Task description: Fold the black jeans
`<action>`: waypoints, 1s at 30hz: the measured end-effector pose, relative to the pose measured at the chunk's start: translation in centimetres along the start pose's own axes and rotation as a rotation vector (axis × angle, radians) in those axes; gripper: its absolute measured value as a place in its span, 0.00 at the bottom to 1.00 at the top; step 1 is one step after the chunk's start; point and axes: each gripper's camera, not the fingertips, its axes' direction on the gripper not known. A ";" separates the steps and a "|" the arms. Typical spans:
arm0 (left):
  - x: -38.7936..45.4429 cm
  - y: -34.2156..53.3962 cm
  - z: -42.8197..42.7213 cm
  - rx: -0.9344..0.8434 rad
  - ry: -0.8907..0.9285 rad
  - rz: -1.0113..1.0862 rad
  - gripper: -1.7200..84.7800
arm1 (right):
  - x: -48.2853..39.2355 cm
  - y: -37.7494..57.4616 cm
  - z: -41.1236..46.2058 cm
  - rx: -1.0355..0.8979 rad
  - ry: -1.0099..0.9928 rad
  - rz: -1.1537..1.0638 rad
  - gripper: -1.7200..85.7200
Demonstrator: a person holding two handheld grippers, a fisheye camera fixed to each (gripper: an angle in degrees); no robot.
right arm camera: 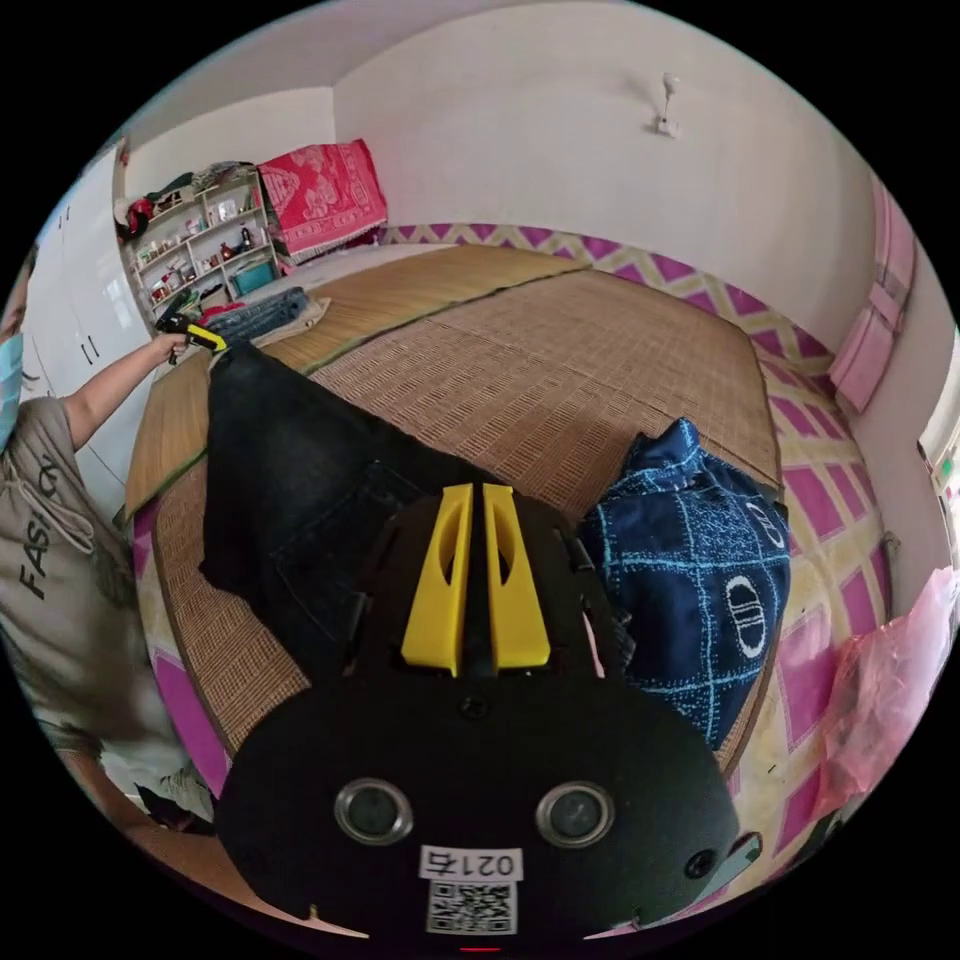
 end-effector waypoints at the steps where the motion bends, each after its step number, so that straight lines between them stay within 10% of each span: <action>1: 0.4 0.9 0.3 -0.024 0.005 -0.003 0.05 | -0.6 0.4 -0.3 0.005 -0.013 -0.008 0.02; 14: 5.0 3.2 5.6 -0.225 -0.173 0.181 0.02 | -9.3 7.1 -3.1 0.077 -0.178 -0.053 0.01; 24: 0.9 9.8 4.4 -0.121 -0.210 -0.109 0.01 | -11.5 12.9 -4.3 0.165 -0.238 0.021 0.01; 30: -4.8 11.9 7.7 -0.026 0.083 -0.313 0.08 | -12.4 15.2 -4.6 0.200 -0.287 0.069 0.01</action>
